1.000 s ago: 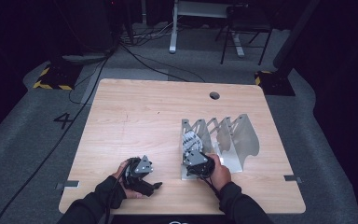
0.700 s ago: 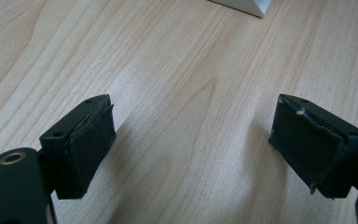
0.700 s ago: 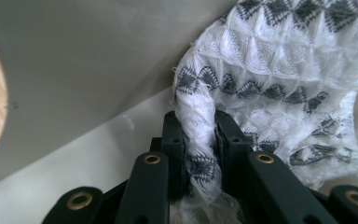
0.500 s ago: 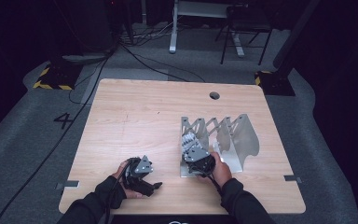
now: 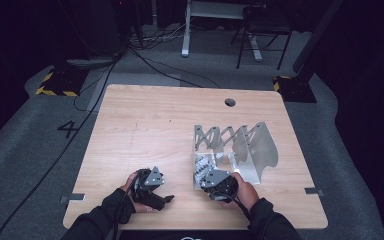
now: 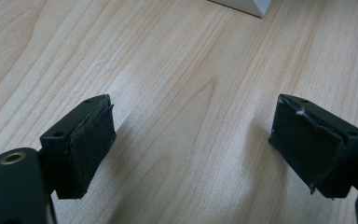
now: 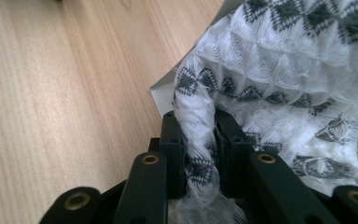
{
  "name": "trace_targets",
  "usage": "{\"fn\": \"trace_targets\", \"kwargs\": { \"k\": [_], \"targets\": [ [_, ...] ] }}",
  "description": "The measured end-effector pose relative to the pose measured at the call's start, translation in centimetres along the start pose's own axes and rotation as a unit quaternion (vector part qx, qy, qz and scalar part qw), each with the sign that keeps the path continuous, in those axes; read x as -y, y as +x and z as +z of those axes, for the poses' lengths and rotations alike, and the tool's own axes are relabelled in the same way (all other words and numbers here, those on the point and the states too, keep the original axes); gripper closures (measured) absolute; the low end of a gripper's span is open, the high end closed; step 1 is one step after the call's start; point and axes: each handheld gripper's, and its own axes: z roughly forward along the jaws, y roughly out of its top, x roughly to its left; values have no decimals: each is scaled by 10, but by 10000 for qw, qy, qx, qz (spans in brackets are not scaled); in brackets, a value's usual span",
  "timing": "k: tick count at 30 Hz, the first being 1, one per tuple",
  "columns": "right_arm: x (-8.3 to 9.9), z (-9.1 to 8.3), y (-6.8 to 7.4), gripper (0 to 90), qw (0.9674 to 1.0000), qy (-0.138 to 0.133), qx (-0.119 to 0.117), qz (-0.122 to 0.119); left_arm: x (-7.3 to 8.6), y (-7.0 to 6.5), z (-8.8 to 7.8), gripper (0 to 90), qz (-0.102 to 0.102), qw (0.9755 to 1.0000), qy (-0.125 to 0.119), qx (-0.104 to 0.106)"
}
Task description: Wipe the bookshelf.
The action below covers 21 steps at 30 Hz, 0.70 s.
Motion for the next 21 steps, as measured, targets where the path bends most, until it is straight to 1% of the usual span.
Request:
{"fn": "trace_targets", "kwargs": {
  "k": [2, 3, 4, 5, 6, 7, 9, 11, 13, 15, 16, 17, 18, 21],
  "targets": [
    [-3, 3, -1, 754, 9990, -47, 447, 33, 0, 0, 0, 139, 6, 10000, 2, 1],
    [-5, 5, -4, 754, 9979, -103, 636, 112, 0, 0, 0, 139, 2, 10000, 0, 3],
    [-6, 8, -6, 755, 9964, -149, 817, 187, 0, 0, 0, 139, 4, 10000, 0, 4],
    [-8, 12, -9, 757, 9936, -181, 1102, 192, 0, 0, 0, 139, 4, 10000, 0, 5],
    [-8, 15, -10, 759, 9918, -190, 1249, 197, 0, 0, 0, 139, 3, 10000, 0, 4],
    [-9, 18, -13, 759, 9906, -194, 1332, 229, 0, 0, 0, 139, 3, 10000, -1, 4],
    [-8, 25, -16, 758, 9894, -186, 1403, 316, 0, 0, 0, 139, 5, 10000, 0, 4],
    [-8, 30, -17, 752, 9893, -183, 1405, 341, 0, 0, 0, 139, 10, 10000, 3, 4],
    [-8, 31, -17, 752, 9900, -175, 1350, 382, 0, 0, 0, 139, 6, 10000, -1, 3],
    [-6, 29, -20, 754, 9922, -243, 1131, 468, 0, 0, 0, 139, 5, 10000, -2, 1],
    [-6, 29, -20, 754, 9922, -243, 1131, 468, 0, 0, 0, 139, 5, 10000, -2, 1],
    [-4, 25, -22, 754, 9958, -296, 735, 453, 0, 0, 0, 139, 6, 10000, -2, 1],
    [-4, 25, -22, 754, 9958, -296, 735, 453, 0, 0, 0, 139, 6, 10000, -2, 1],
    [-3, 17, -18, 751, 9989, -203, 266, 338, 0, 0, 0, 139, 5, 10000, -1, 2]
  ]
}}
